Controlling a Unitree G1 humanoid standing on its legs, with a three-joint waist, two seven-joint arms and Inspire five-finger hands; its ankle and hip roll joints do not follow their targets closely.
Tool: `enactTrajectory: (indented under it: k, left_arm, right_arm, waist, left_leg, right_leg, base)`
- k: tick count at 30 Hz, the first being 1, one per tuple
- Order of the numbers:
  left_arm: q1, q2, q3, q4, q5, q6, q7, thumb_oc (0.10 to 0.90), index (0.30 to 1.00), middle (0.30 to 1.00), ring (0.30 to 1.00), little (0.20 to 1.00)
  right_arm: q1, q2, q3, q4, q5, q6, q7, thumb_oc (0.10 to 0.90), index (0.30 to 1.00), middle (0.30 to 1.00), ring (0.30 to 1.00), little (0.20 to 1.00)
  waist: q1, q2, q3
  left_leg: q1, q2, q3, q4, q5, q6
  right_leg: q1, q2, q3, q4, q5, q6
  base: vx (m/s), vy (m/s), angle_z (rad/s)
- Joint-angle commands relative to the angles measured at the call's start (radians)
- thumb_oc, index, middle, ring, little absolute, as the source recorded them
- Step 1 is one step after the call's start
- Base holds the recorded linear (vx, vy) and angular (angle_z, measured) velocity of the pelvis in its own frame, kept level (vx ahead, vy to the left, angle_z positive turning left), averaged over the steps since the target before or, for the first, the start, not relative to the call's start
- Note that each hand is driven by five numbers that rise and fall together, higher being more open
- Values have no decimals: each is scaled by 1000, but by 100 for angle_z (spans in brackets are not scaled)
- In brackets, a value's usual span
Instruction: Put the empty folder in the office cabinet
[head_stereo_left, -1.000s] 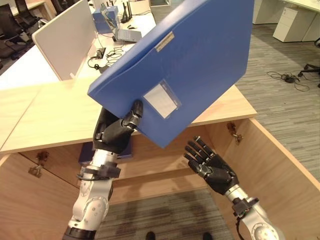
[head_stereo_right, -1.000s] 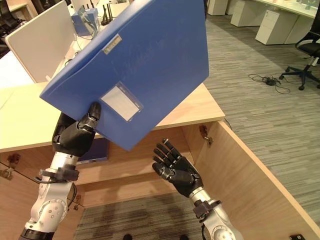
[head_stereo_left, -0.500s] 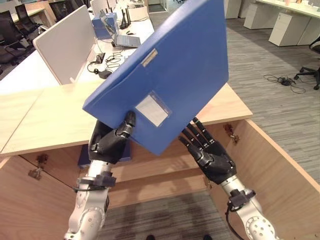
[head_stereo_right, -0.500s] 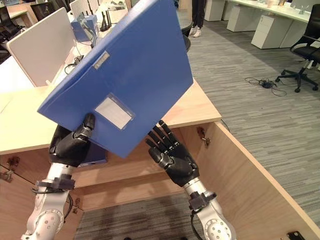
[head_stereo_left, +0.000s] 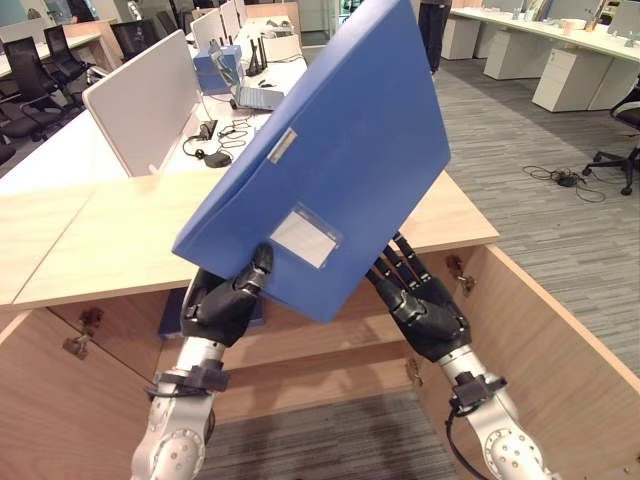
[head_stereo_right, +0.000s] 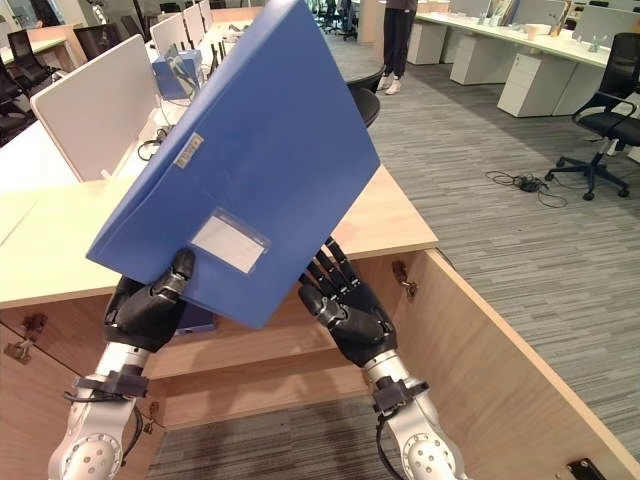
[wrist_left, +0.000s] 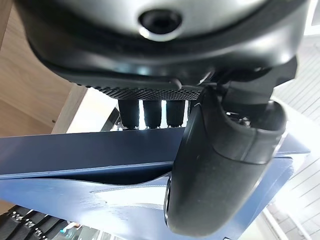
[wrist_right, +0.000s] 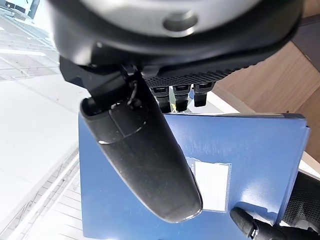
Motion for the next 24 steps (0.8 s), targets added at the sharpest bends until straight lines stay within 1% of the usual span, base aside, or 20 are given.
enactTrajectory:
  k: [1, 2, 3, 4, 6, 8, 9, 13, 17, 21, 22, 24]
  left_arm:
    - [-100, 96, -51, -95, 3, 16, -163, 400, 300, 300, 300, 300]
    - [-106, 104, -55, -101, 0, 18, -171, 400, 300, 300, 300, 300]
    - [-114, 111, -60, -108, -11, 27, -182, 400, 300, 300, 300, 300]
    - [-115, 112, -59, -108, -11, 27, -182, 400, 300, 300, 300, 300]
    - [-143, 145, -81, -119, -34, 40, -200, 400, 300, 300, 300, 300]
    - [-148, 152, -81, -124, -43, 45, -203, 400, 300, 300, 300, 300]
    - [-160, 163, -94, -128, -56, 51, -209, 400, 300, 300, 300, 300]
    - [-186, 180, -120, -126, -77, 64, -218, 400, 300, 300, 300, 300]
    - [-196, 180, -136, -114, -92, 75, -221, 400, 300, 300, 300, 300]
    - [-181, 164, -128, -93, -88, 68, -217, 400, 300, 300, 300, 300]
    - [-172, 149, -120, -84, -82, 61, -211, 400, 300, 300, 300, 300]
    - [-170, 139, -116, -82, -79, 56, -205, 400, 300, 300, 300, 300]
  right_arm:
    - [-173, 55, -39, -45, 33, -101, 66, 800, 900, 900, 900, 900]
    - [-173, 55, -40, -32, 29, -102, 63, 800, 900, 900, 900, 900]
    - [-171, 57, -40, -14, 23, -100, 60, 800, 900, 900, 900, 900]
    - [-173, 58, -40, -14, 23, -100, 60, 800, 900, 900, 900, 900]
    - [-190, 70, -36, 55, 32, -108, 44, 800, 900, 900, 900, 900]
    - [-200, 77, -35, 75, 34, -110, 39, 800, 900, 900, 900, 900]
    - [-221, 91, -36, 113, 51, -116, 26, 800, 900, 900, 900, 900]
    - [-249, 111, -29, 164, 65, -120, 3, 800, 900, 900, 900, 900]
    - [-259, 113, -19, 173, 66, -114, -2, 800, 900, 900, 900, 900]
    - [-256, 117, -14, 136, 67, -118, 10, 800, 900, 900, 900, 900]
    - [-261, 120, -14, 102, 73, -127, 19, 400, 300, 300, 300, 300]
    - [-261, 119, -14, 82, 70, -132, 20, 400, 300, 300, 300, 300]
  waist:
    - [6, -2, -59]
    - [6, -3, -60]
    - [6, -3, -60]
    - [6, -3, -60]
    - [8, -4, -60]
    - [10, -5, -59]
    - [12, -4, -60]
    - [17, -5, -59]
    - [16, -4, -60]
    - [17, -2, -60]
    - [17, -3, -61]
    - [17, -3, -60]
  left_leg:
    - [34, -40, -15, -3, -121, 20]
    - [31, -41, -16, -3, -120, 20]
    - [37, -42, -18, -3, -131, 19]
    - [30, -42, -18, -3, -119, 20]
    - [40, -44, -22, -3, -133, 20]
    - [42, -44, -23, -3, -134, 20]
    - [47, -44, -23, -3, -137, 21]
    - [57, -44, -25, -3, -139, 24]
    - [61, -45, -29, -3, -139, 25]
    - [67, -44, -32, -1, -139, 27]
    - [59, -44, -33, -1, -128, 29]
    - [59, -44, -33, 0, -128, 30]
  right_leg:
    - [31, 21, -58, 30, -134, -3]
    - [31, 20, -60, 30, -134, -3]
    - [40, 18, -64, 27, -143, -1]
    - [31, 19, -63, 30, -134, -2]
    - [44, 17, -71, 28, -143, 0]
    - [45, 17, -70, 28, -143, 0]
    - [51, 17, -72, 27, -143, 0]
    - [57, 17, -68, 35, -150, -1]
    - [59, 16, -65, 42, -154, -1]
    - [61, 14, -62, 48, -159, -2]
    - [52, 13, -60, 52, -151, -3]
    - [50, 15, -60, 54, -152, -4]
  base:
    - [-39, 5, 2]
    - [3, 1, 3]
    - [-16, -3, 5]
    - [24, -2, 10]
    - [4, -5, 9]
    - [0, 0, 0]
    - [0, 0, 0]
    - [0, 0, 0]
    - [1, 4, 7]
    - [0, 0, 0]
    - [0, 0, 0]
    - [0, 0, 0]
